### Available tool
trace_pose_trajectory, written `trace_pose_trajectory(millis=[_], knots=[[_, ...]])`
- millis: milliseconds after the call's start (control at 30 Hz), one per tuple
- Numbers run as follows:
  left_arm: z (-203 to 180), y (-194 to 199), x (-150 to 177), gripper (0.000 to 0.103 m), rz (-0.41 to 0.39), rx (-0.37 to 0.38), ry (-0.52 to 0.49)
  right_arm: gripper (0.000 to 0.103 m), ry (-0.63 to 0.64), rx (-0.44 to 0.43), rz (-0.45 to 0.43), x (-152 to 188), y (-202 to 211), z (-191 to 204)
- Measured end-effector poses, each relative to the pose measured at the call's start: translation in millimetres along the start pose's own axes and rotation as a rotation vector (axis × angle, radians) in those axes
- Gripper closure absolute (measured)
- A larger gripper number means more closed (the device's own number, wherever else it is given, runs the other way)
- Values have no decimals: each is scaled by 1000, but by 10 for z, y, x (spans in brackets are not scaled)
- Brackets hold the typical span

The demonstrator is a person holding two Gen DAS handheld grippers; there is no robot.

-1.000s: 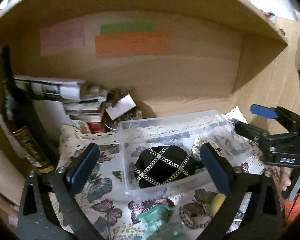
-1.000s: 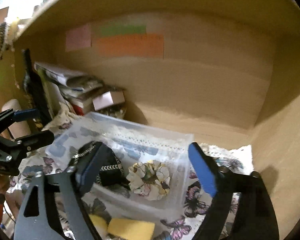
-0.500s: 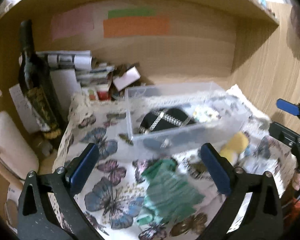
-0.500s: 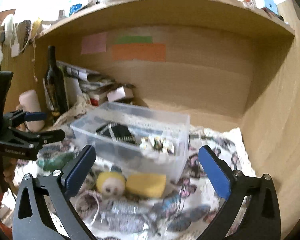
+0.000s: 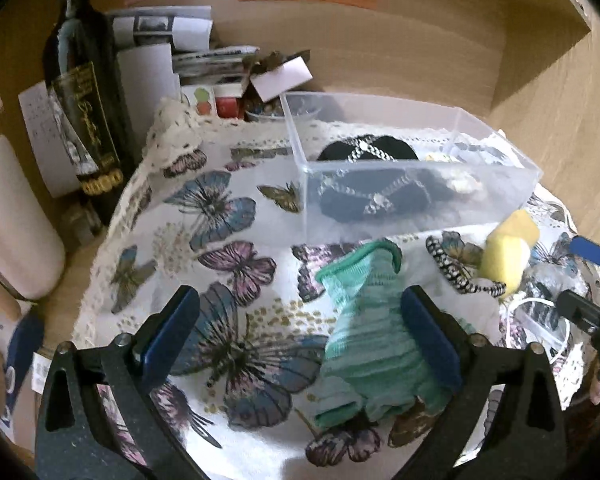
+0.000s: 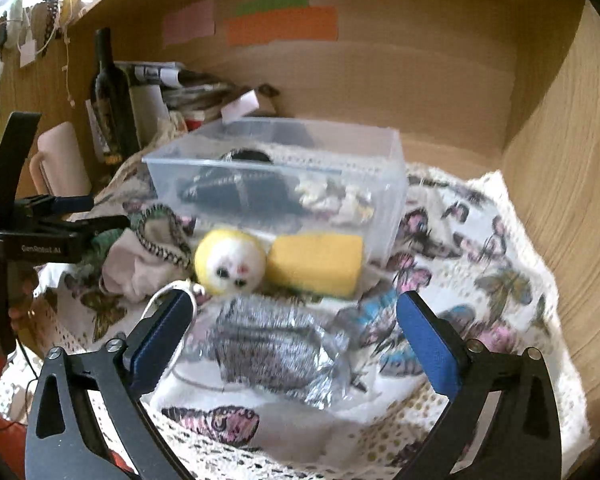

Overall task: Organize soft objects
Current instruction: 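Grasp the green knit sock with the left tool while the right tool grasps the silver foil bag, then lower the sock into the clear box with the left tool while the right tool releases the foil bag inside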

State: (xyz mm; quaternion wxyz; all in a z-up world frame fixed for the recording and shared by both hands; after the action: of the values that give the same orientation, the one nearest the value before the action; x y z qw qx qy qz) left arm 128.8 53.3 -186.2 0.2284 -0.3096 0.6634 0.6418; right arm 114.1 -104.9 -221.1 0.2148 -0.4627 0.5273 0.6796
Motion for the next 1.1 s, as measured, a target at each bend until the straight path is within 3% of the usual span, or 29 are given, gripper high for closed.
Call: trace_pose_trajectory(millis=[67,233,300,400,500,600,733,1000,1100], knots=[[-35,-26,44,17,19,30,1,18,2,-22,29,59,-48,22],[-94,-112,137,39,62,109,30,34,-9,-59,50,130,-86,49],[-135,-113,158,56,72,133,26,42,-19,-81,47,131,-59,50],[-222,-126,169,74,79,165,5,56,-25,-78,34,108,-26,31],[-277,-114,167,82,70,149,-22,68,-38,-75,23,79,8,-5],[-283,-81,154,89,61,129,-37,74,-42,-64,8,35,46,-30],[-260,36,92,90,34,128,-40,76,-43,-33,-23,-60,128,-90],[-251,422,-218,90,-92,126,-47,77,-69,-13,-129,-354,356,-185],[-266,537,-370,90,-138,132,-47,85,-72,-1,-171,-476,423,-207]])
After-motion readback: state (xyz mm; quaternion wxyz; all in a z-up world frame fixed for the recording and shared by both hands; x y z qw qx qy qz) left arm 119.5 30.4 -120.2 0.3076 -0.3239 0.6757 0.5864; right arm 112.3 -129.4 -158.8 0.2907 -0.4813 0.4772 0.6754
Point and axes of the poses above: each gripper's, at about its wrist camera, not at the fingertips, and y roughly against the way its jaws point, z to its left, x to its underside, the point moved 8 cm from there along -y, roughly the way its jaws point, and after that the axes turned 2 degrees about x, right-handed, at the moved point
